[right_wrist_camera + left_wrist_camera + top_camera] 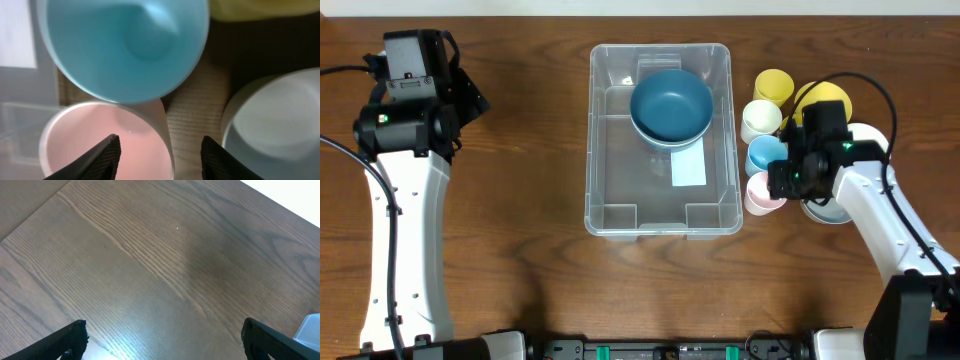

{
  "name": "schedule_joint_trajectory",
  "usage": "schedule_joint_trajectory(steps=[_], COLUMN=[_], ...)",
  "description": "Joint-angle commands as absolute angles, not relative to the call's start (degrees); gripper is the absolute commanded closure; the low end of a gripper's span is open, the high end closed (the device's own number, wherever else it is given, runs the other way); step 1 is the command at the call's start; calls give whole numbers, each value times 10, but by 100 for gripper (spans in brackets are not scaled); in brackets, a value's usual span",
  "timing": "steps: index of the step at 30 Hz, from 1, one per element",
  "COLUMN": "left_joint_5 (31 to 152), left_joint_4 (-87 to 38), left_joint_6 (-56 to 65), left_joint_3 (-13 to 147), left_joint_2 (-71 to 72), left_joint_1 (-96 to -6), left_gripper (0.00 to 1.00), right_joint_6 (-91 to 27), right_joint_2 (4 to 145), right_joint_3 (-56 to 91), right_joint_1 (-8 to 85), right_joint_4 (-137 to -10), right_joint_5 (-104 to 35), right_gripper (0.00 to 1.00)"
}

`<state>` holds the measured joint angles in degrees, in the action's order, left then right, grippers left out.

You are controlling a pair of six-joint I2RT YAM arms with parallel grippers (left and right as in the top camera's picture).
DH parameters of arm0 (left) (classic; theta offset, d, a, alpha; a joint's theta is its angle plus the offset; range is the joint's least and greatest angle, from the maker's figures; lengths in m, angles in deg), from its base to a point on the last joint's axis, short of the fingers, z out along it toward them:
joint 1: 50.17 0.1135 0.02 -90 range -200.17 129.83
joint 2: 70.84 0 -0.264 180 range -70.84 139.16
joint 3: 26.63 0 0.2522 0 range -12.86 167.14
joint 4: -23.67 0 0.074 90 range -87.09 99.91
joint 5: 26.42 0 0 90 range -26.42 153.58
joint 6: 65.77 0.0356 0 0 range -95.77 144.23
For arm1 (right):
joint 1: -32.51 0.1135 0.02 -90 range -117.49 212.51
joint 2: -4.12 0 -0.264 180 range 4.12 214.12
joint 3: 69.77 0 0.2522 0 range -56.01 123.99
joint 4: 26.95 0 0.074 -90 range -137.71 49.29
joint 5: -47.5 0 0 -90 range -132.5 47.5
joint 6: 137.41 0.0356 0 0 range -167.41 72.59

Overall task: Pack container
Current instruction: 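Lift the pink cup with the right gripper and carry it into the bin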

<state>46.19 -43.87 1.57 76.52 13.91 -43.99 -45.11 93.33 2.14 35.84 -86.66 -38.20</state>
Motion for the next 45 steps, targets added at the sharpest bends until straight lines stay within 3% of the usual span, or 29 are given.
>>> schedule_joint_trajectory(steps=[1, 4, 25, 31, 45], left_joint_5=[450, 450, 450, 450, 450], left_joint_4=[-440, -440, -440, -440, -440], left_joint_6=[13, 13, 13, 13, 13], left_joint_3=[775, 775, 775, 775, 775], left_joint_2=[138, 138, 138, 138, 138], left_joint_1=[-438, -438, -438, -438, -438], left_gripper=[2, 2, 2, 2, 2], right_joint_6=[-465, -472, -473, -473, -423], right_joint_2=[939, 939, 938, 930, 796], right_joint_3=[-12, -26, -25, -15, 159], right_joint_1=[358, 358, 358, 358, 359], right_joint_4=[-844, -834, -836, -855, -1044], right_joint_5=[-380, -380, -380, -385, -386], right_gripper=[46, 47, 98, 99, 99])
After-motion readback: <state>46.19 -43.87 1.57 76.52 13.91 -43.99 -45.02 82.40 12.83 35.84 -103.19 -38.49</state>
